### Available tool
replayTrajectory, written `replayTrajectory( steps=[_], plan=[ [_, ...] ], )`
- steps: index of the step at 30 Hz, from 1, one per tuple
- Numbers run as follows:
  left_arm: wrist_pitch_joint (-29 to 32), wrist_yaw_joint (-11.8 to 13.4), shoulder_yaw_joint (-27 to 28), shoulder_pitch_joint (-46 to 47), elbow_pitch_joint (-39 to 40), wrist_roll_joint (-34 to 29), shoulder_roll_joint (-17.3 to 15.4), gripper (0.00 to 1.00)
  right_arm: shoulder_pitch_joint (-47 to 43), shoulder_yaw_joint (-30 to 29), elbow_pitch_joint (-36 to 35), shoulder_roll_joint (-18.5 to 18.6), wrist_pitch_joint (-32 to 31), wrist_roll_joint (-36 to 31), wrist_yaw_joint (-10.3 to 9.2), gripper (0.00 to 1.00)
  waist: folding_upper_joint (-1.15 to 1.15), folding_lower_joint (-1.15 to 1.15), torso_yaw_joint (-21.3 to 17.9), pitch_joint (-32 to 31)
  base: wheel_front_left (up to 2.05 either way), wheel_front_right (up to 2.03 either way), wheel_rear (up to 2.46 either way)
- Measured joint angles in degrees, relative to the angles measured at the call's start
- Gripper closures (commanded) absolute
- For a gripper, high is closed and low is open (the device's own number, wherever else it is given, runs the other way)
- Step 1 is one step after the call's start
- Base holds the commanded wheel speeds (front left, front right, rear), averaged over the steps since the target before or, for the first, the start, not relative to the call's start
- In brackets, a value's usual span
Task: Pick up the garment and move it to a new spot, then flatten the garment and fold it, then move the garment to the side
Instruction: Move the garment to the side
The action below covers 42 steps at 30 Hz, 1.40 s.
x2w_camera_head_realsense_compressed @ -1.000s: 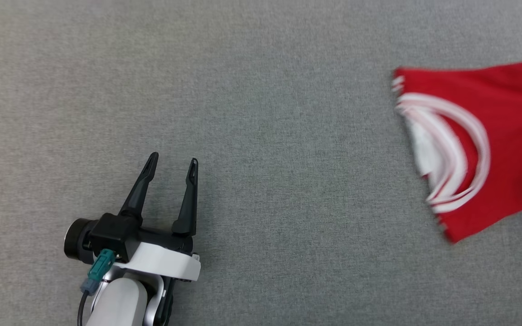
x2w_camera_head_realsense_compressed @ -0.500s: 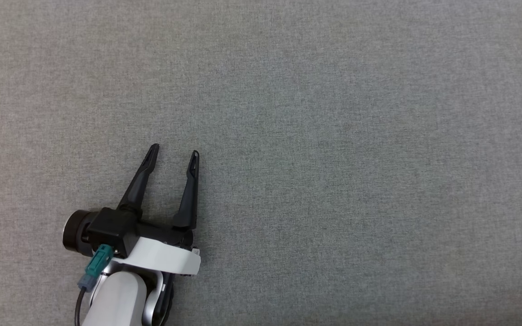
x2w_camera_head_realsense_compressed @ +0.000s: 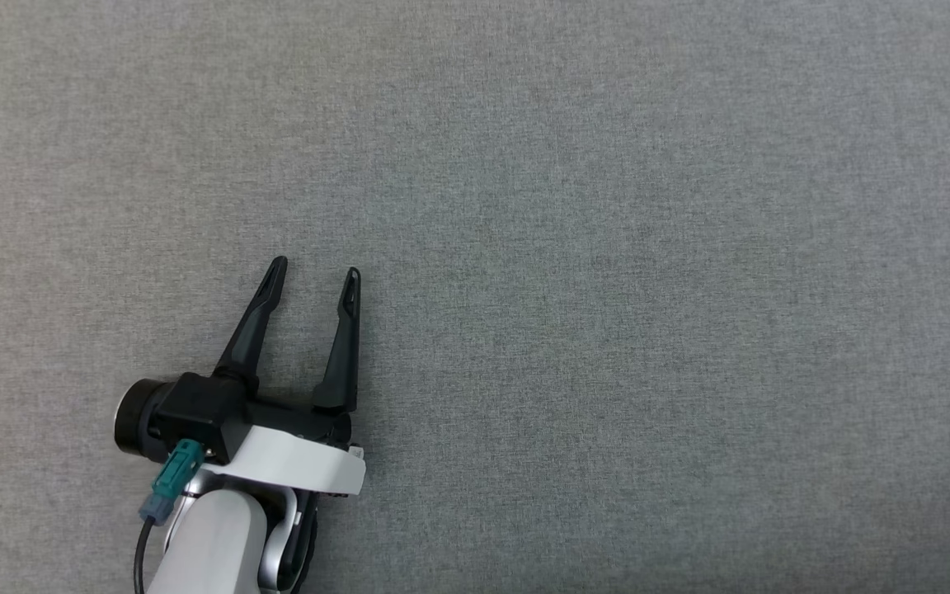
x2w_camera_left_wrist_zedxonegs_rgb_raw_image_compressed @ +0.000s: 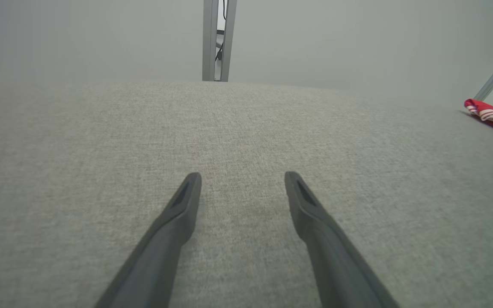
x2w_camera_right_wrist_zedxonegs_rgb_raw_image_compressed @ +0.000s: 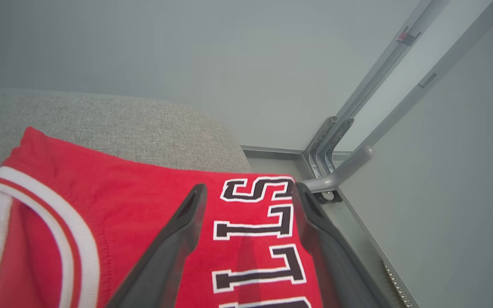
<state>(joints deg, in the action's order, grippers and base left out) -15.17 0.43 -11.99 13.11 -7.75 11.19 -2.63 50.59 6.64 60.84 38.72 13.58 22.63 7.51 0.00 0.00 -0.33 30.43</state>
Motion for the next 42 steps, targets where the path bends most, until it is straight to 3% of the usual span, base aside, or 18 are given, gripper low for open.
replayTrajectory(
  steps=[5,10,13,16,20,28,33,42],
  plan=[
    [0.02,0.23,0.1,-0.2,-0.38,0.81,-0.13,0.0,0.97,-0.43,-1.63,-0.32,0.57,-2.48,0.0,0.0,0.0,0.0,0.24,-1.95,0.0,0.0,0.0],
    [0.03,0.56,0.42,-1.1,-0.15,1.57,-0.14,0.0,1.05,-0.55,-8.06,-3.16,1.1,-2.82,0.0,0.0,0.0,0.0,0.38,-5.1,0.0,0.0,0.0],
    [0.03,0.64,0.99,-1.55,0.64,2.0,-0.14,0.0,-0.76,-0.53,-15.77,-5.19,1.29,-1.8,0.0,0.0,0.0,0.0,0.42,-7.43,0.0,0.0,0.0],
    [0.03,0.75,1.7,-2.09,1.67,2.3,-0.1,0.0,-5.14,-0.94,-27.26,-9.0,1.41,3.76,0.0,0.0,0.0,0.0,0.51,-9.8,0.0,0.0,0.0],
    [0.03,0.96,2.85,-2.46,2.48,2.1,-0.12,0.0,-12.31,-1.36,-40.36,-9.93,1.43,2.91,-0.01,0.0,0.0,0.0,0.43,-12.46,0.0,0.0,0.0],
    [0.03,0.98,4.46,-4.75,5.5,3.02,-0.14,0.0,-26.05,-5.21,-55.95,-23.37,1.53,-3.81,-0.01,0.0,0.0,0.0,-0.03,-16.57,0.0,0.0,0.0],
    [0.03,0.98,4.2,-6.12,5.44,3.44,-0.13,0.0,-34.55,-5.92,-59.76,-30.99,1.55,-8.26,-0.01,0.0,0.0,0.0,-0.18,-18.54,0.0,0.0,0.0],
    [0.03,1.13,4.45,-9.61,4.41,3.63,-0.14,0.0,-43.35,-6.06,-59.06,-34.93,1.55,-12.66,-0.01,0.0,0.0,0.0,-0.23,-21.23,0.0,0.0,0.0]
  ],
)
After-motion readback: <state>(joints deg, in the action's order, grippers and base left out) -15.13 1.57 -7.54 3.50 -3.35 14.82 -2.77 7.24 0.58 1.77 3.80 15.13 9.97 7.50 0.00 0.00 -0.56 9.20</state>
